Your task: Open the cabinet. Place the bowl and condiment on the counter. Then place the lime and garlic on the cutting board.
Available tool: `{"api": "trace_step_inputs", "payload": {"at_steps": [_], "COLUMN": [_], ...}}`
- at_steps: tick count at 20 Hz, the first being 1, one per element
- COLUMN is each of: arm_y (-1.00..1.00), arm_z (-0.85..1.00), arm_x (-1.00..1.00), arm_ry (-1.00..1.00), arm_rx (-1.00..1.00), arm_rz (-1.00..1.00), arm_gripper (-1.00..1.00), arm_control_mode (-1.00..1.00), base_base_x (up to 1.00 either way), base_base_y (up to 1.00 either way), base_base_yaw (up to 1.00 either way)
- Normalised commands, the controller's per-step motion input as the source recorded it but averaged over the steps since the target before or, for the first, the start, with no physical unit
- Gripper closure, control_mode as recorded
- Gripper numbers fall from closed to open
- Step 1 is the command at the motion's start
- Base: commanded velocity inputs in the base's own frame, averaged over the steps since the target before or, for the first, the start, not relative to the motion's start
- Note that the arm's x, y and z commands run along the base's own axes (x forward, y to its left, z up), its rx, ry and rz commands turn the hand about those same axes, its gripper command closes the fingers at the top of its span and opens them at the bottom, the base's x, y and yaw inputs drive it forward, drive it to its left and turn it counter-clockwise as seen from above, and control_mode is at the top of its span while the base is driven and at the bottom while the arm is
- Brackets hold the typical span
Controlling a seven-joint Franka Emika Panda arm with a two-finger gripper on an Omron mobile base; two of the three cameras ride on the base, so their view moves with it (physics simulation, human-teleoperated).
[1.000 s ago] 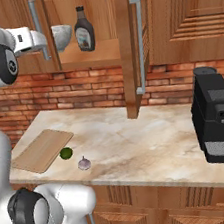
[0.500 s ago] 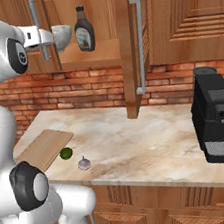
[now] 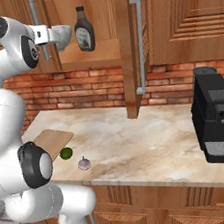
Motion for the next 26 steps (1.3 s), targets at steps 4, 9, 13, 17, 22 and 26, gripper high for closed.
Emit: {"api": "trace_step_inputs", "payload": {"at_steps": [4,9,13,17,22,26], "arm_y": [0.0,0.0,0.02,0.38,0.65,0.99], "arm_z": [-0.14,-0.05,-0.05,0.0,0.0,0.0], "arm_x": [0.68,0.06,-0.25,-0.92,-1.0,-1.0], "arm_ry": [0.0,0.0,0.0,0.02,0.03,0.0], "arm_rx": [0.0,0.0,0.0,0.01,0.07,0.03], "arm_rz": [0.0,0.0,0.04,0.09,0.12,0.13], "arm_gripper": [1.0,1.0,1.0,1.0,1.0,1.0], "arm_control_mode": [-1.0,-1.0,-1.0,-1.0,-1.0,-1.0], "base_base_x": [0.0,0.0,0.0,0.0,0.0,0.0], "base_base_y": [0.0,0.0,0.0,0.0,0.0,0.0], "base_base_yaw": [0.0,0.0,0.0,0.0,0.0,0.0]}}
